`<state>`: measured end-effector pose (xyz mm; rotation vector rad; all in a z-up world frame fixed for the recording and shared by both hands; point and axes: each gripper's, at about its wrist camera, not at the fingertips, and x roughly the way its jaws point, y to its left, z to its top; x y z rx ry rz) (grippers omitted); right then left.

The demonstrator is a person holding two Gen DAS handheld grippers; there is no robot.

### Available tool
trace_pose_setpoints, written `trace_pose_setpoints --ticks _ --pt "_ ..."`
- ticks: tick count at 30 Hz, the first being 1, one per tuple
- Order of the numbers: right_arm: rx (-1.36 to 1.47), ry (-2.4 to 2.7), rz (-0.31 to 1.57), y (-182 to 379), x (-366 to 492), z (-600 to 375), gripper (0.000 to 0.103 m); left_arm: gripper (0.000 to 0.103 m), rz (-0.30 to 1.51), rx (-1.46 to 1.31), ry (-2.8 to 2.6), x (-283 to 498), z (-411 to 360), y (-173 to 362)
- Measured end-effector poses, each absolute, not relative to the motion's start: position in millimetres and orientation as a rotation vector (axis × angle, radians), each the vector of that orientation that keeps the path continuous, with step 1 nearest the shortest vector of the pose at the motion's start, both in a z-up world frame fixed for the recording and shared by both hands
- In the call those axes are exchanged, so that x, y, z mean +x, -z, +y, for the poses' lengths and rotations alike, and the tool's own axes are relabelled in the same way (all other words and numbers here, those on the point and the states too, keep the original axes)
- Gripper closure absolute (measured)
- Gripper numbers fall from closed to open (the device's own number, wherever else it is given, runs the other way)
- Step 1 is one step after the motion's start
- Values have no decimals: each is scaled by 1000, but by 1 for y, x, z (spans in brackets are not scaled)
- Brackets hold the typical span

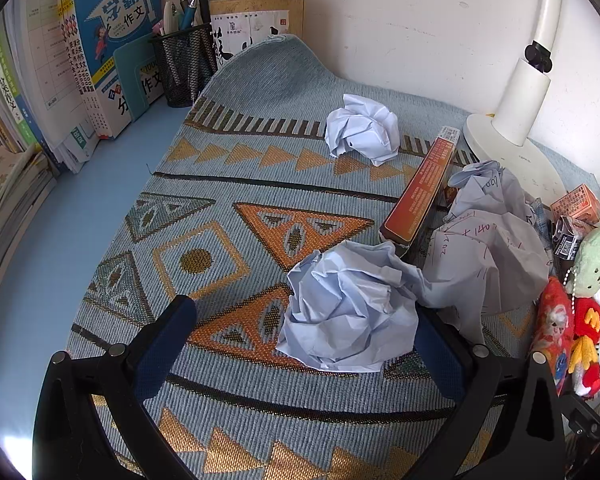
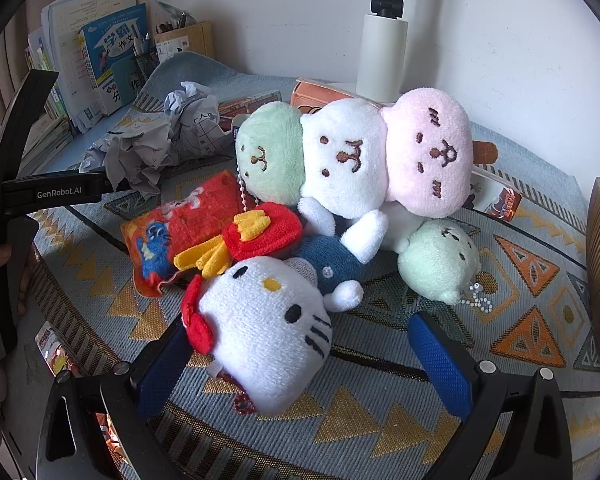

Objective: Organize objects
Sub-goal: 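Grasp a light-blue paper ball with the left gripper while the right grasps the Hello Kitty plush, then carry the paper ball and Hello Kitty over the gold bowl and open both grippers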

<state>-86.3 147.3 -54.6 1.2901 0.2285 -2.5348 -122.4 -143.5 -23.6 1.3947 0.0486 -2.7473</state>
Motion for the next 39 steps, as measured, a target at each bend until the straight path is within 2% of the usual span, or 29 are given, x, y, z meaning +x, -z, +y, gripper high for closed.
trace_pose_setpoints --ticks 7,9,10,11,13,14,18,25,33,37,39 --pt "1279 2531 227 53 -85 146 1 1 57 1393 2751 -122 -144 24" --pt "1244 2516 240 50 -81 142 11 2 84 1386 2764 -121 -145 23" --pt "1226 2507 248 49 -79 140 21 5 115 1373 2777 -119 -147 21" --pt "1208 2498 255 47 -77 139 32 9 140 1358 2785 -117 -150 20" --pt "1182 2498 283 45 -73 133 40 47 211 1298 2795 -111 -157 15" --pt "1165 2498 288 44 -71 132 42 53 256 1275 2794 -108 -162 14" --pt "1030 2516 205 31 -59 138 45 53 351 1241 2797 -104 -169 11" --pt "833 2511 112 14 -38 147 45 53 293 1185 2830 -102 -168 -6" --pt "783 2512 76 8 -30 155 44 53 234 951 2914 -79 -167 -28" --pt "758 2534 18 7 -30 164 44 53 180 911 2932 -76 -160 -32" --pt "751 2546 -16 6 -30 170 44 53 218 913 2957 -75 -158 -34"
